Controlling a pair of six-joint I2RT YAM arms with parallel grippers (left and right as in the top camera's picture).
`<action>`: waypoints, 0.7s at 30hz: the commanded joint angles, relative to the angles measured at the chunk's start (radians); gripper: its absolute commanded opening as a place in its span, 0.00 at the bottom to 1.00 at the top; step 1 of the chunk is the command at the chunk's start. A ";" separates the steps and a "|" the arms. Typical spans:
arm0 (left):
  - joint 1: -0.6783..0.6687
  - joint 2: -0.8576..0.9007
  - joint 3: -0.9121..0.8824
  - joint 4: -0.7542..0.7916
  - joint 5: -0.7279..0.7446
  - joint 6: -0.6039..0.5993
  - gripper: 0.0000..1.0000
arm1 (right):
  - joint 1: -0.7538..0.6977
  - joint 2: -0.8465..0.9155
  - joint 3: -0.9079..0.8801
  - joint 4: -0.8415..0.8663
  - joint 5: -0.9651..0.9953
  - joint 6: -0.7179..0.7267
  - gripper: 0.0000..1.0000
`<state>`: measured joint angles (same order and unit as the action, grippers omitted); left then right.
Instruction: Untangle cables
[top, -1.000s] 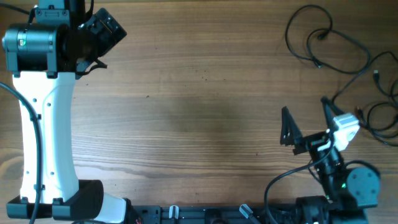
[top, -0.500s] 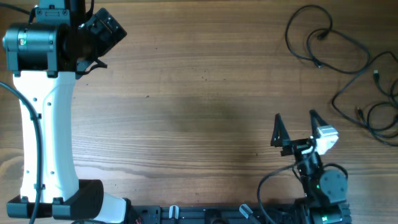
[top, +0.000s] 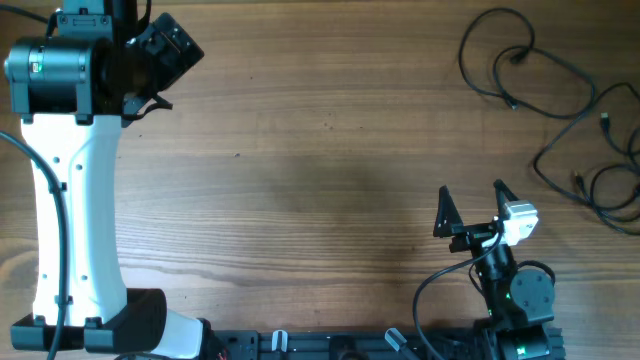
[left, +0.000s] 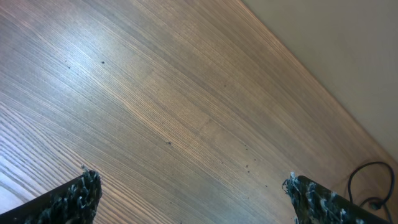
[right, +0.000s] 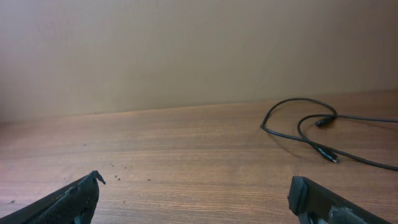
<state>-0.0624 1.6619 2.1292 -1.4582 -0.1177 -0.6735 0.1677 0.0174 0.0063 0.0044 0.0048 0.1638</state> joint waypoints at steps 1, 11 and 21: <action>0.004 0.008 0.002 0.003 0.001 0.015 1.00 | 0.004 -0.013 -0.001 0.005 0.017 -0.004 1.00; 0.004 0.008 0.002 -0.024 -0.101 0.016 1.00 | 0.004 -0.013 -0.001 0.005 0.017 -0.004 1.00; -0.061 -0.330 -0.283 0.323 0.021 0.394 1.00 | 0.004 -0.013 -0.001 0.005 0.017 -0.004 1.00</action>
<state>-0.0921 1.5097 1.9850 -1.2652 -0.2077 -0.5690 0.1677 0.0174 0.0063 0.0044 0.0051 0.1638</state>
